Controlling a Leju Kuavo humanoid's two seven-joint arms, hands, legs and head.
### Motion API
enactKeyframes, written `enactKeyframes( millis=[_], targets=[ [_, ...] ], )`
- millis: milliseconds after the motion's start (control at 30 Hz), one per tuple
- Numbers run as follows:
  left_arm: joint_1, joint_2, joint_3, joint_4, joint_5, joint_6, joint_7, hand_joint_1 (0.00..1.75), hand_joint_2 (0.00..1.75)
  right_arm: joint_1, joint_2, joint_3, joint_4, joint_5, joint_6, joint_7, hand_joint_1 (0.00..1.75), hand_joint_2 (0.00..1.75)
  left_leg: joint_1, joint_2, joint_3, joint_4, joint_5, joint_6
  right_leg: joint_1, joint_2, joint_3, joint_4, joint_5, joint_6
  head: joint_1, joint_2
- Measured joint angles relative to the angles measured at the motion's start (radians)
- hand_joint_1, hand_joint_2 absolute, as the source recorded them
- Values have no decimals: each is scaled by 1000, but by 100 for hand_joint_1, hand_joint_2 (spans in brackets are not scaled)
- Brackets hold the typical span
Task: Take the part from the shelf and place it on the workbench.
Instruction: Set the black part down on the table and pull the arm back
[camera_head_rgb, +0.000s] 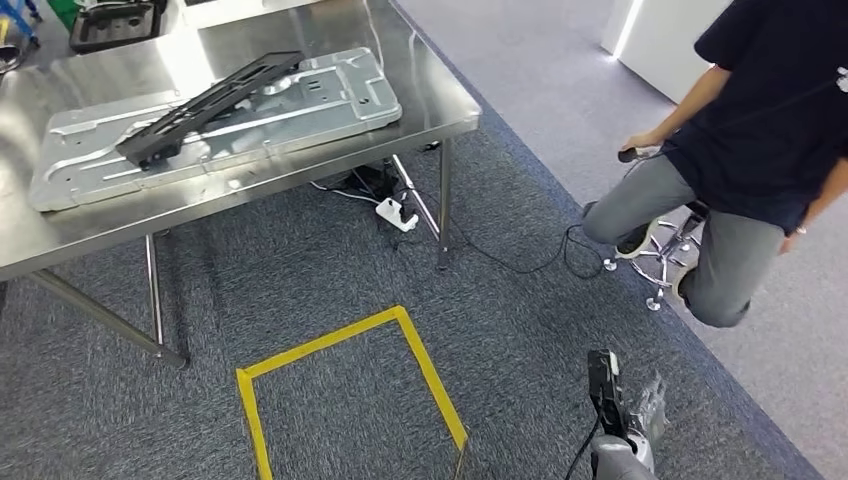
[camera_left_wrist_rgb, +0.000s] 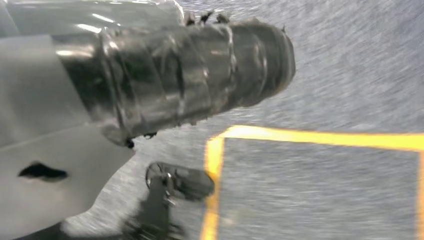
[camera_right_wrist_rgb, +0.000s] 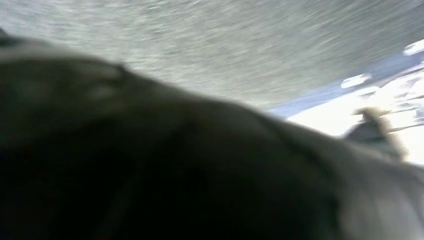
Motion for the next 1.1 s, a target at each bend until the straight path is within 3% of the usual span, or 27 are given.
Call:
enactKeyframes(
  millis=[33, 67, 100, 133, 200, 267, 300, 333, 400, 433, 467, 533, 567, 600, 667, 733, 800, 833, 933, 1000, 1100],
  targets=[
    [35, 0, -1, 1, -4, -9, -40, 0, 0, -1, 7, -24, 20, 7, 1, 23, 0, 0, -1, -1, -11, 69, -48, 2, 5, 3, -12, 0, 9, -5, 0, 0],
    [64, 0, -2, 1, -7, -14, -68, 0, 0, -1, 15, -44, 42, 12, 9, 50, 0, 0, -3, -3, -17, 129, -72, 5, 11, 4, -26, 0, 18, -9, 0, 0],
    [86, 0, -2, 2, -9, -16, -81, 0, 0, 0, 22, -59, 62, 15, 23, 80, 0, 0, -6, -4, -13, 166, -71, 10, 18, 0, -40, 0, 26, -12, -1, 0],
    [99, 0, -2, 3, -12, -16, -83, 0, 0, 0, 29, -71, 82, 19, 44, 114, 0, 0, -11, -3, 6, 172, -48, 17, 25, -8, -53, 0, 35, -14, -1, 0],
    [106, 0, -3, 3, -20, -18, -74, 0, 0, -2, 43, -90, 117, 25, 89, 181, 0, 0, -27, 12, 97, 87, -2, 39, 34, -29, -69, 0, 50, -17, 0, 0],
    [103, 0, -3, 3, -27, -20, -65, 0, 0, -5, 61, -103, 142, 27, 118, 226, 0, 0, -49, 54, 223, -72, -22, 66, 40, -52, -70, 1, 59, -15, 0, 0],
    [101, 0, -5, 3, -30, -22, -63, 0, 0, -7, 70, -110, 154, 26, 126, 237, 0, 0, -58, 68, 262, -131, -40, 74, 40, -66, -69, 0, 64, -12, 0, 0],
    [100, 1, -8, 3, -32, -25, -62, 0, 0, -9, 77, -116, 163, 24, 132, 243, 0, 0, -62, 70, 281, -168, -51, 79, 40, -81, -67, -2, 68, -7, -1, 0],
    [105, -2, -18, 3, -39, -30, -62, 0, 0, -13, 86, -131, 179, 14, 145, 246, 0, 0, -59, 49, 276, -183, -39, 82, 37, -99, -65, -3, 73, 3, -1, 0],
    [111, -5, -22, 3, -43, -30, -61, 0, 0, -15, 89, -137, 184, 8, 154, 245, 0, 0, -55, 40, 274, -189, -29, 84, 36, -89, -68, 9, 63, 8, -1, 0],
    [116, -9, -24, 3, -47, -29, -59, 0, 0, -16, 93, -143, 189, 4, 165, 244, 0, 0, -50, 32, 269, -193, -19, 87, 35, -70, -79, 40, 37, 13, 0, 0],
    [121, -18, -27, 3, -56, -21, -55, 0, 0, -16, 96, -154, 200, 0, 187, 244, 0, 0, -46, 15, 253, -191, -2, 91, 32, -29, -124, 156, -44, 22, 0, 0],
    [121, -22, -30, 3, -61, -17, -54, 0, 0, -15, 97, -160, 205, 0, 198, 245, 0, 0, -46, 5, 242, -186, 5, 92, 32, -20, -146, 220, -80, 25, 0, 0],
    [122, -26, -34, 3, -67, -13, -53, 0, 0, -16, 98, -166, 210, 1, 208, 247, 0, 0, -46, -6, 231, -180, 10, 90, 32, -17, -156, 261, -98, 27, 0, 0],
    [126, -32, -43, 3, -78, -9, -52, 0, 0, -16, 100, -176, 219, 4, 224, 253, 0, 0, -45, -26, 210, -166, 15, 87, 31, -14, -124, 242, -83, 28, 0, 0],
    [128, -37, -51, 3, -88, -8, -52, 0, 0, -17, 101, -184, 225, 10, 239, 259, 0, 0, -43, -46, 193, -145, 14, 82, 29, 9, -41, 113, -39, 26, 0, 0],
    [127, -41, -56, 3, -96, -8, -51, 0, 0, -19, 102, -187, 231, 27, 252, 261, 0, 0, -43, -62, 176, -124, 12, 73, 28, 33, 7, 23, -21, 16, 0, 0],
    [126, -41, -58, 3, -98, -8, -50, 0, 0, -19, 103, -187, 234, 39, 258, 262, 0, 0, -44, -68, 170, -118, 13, 69, 30, 36, 8, 17, -25, 10, 0, 0],
    [127, -41, -70, 3, -101, -7, -46, 0, 0, -18, 107, -187, 242, 80, 270, 263, 0, 0, -43, -74, 157, -104, 7, 57, 29, 10, 7, 14, -16, -8, -1, 0],
    [129, -42, -75, 3, -102, -5, -43, 0, 0, -19, 111, -186, 245, 113, 277, 263, 0, 0, -38, -48, 127, -41, -36, 43, 25, -7, 3, 11, -11, -21, -3, 0],
    [128, -45, -81, 3, -107, 0, -40, 0, 0, -18, 111, -179, 248, 161, 285, 268, 0, 0, -27, -20, 51, 135, -122, 24, 26, -37, -4, 11, -8, -26, -5, 0]
  ],
)
